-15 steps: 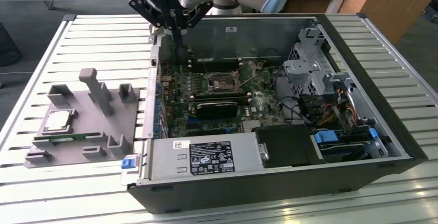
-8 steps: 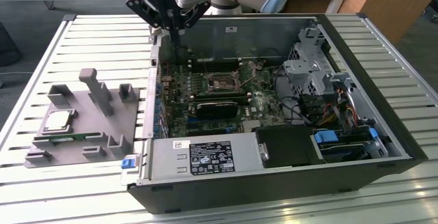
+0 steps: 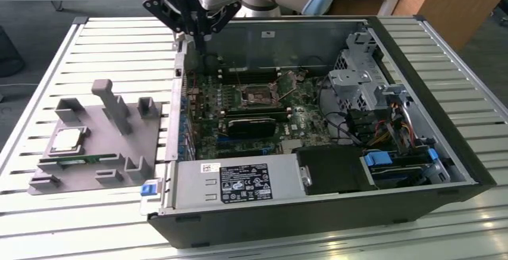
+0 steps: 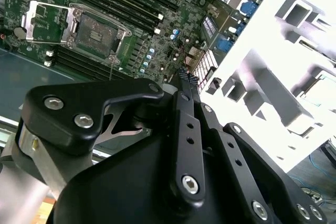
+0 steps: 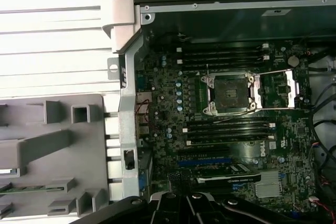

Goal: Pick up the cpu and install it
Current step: 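Reach for the cpu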

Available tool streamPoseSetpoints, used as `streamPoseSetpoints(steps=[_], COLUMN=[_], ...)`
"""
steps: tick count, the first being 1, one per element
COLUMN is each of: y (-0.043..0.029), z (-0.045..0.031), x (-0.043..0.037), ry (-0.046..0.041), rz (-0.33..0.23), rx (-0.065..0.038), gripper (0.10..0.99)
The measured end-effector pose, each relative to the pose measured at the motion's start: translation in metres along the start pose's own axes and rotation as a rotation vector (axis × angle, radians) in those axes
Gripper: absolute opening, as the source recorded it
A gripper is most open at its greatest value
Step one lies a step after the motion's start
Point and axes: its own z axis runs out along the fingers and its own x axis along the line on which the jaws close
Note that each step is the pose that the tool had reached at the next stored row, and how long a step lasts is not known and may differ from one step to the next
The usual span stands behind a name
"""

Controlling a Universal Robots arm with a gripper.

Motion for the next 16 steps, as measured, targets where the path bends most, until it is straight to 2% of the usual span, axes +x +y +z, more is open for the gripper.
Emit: streamPoseSetpoints(steps=[16], y=[-0.0007], z=[0.0009], x=[0.0089], ry=[0.0000], rz=[0.000], rx=[0.000], gripper=[0.106])
